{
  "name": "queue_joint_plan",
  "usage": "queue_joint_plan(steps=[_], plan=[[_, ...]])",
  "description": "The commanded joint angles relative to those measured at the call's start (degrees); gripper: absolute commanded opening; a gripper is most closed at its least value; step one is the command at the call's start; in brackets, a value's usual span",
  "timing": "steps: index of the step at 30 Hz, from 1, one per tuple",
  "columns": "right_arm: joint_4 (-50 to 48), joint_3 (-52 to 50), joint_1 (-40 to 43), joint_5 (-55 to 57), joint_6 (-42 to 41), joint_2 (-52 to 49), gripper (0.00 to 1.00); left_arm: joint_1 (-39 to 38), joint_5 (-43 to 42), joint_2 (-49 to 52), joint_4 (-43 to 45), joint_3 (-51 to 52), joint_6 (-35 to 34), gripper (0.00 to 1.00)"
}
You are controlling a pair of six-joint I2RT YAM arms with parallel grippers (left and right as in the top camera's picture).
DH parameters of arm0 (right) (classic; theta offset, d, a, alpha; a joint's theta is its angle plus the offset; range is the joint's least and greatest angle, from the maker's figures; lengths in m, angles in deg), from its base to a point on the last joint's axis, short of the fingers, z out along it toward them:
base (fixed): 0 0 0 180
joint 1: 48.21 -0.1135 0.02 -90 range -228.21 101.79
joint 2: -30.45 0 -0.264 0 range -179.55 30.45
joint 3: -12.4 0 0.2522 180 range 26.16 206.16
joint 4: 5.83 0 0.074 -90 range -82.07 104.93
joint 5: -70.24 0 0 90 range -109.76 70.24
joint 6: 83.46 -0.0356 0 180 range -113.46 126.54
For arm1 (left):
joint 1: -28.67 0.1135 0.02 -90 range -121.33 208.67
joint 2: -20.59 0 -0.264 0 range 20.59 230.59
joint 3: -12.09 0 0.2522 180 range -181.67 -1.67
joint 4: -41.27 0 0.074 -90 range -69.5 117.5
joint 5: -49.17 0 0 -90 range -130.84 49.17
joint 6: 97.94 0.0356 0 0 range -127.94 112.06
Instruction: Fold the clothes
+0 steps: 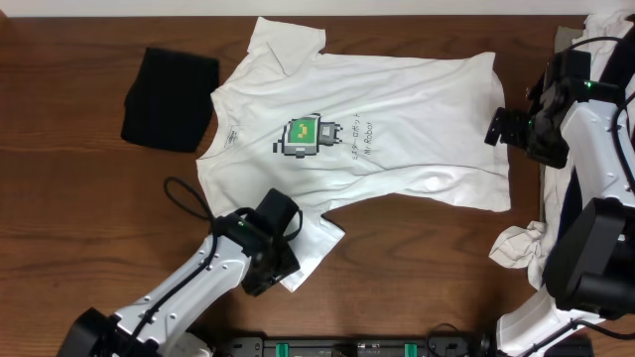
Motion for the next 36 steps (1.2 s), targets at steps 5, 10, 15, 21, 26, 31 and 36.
queue_joint_plan(steps=[5, 10, 15, 21, 26, 31, 36], plan=[[-0.04, -0.17, 0.24, -0.24, -0.9, -0.39, 0.99, -0.17, 0.07, 0.35, 3.37, 2.58, -2.12, 0.53], [-0.04, -0.17, 0.22, -0.24, -0.9, -0.39, 0.99, -0.17, 0.11, 0.35, 3.63, 2.6, -3.04, 0.53], [-0.5, -0.17, 0.28, -0.04, -0.9, -0.39, 0.99, -0.17, 0.09, 0.37, 6.29, 3.17, -3.89, 0.54], [-0.48, -0.17, 0.26, -0.04, -0.87, -0.39, 0.99, -0.17, -0.39, 1.33, 7.19, 4.46, -4.48, 0.53], [-0.42, -0.17, 0.26, -1.62, -1.09, -0.39, 0.99, -0.17, -1.42, 2.19, 8.33, 4.81, -4.44, 0.52], [3.34, -0.26, 0.28, -1.49, -2.69, -0.39, 0.99, -0.17, -1.44, 2.27, 8.52, 4.81, -4.22, 0.43], [7.39, -2.58, 0.26, -1.33, -8.22, -0.39, 0.99, -0.17, -1.42, 2.27, 8.57, 4.81, -3.76, 0.4]])
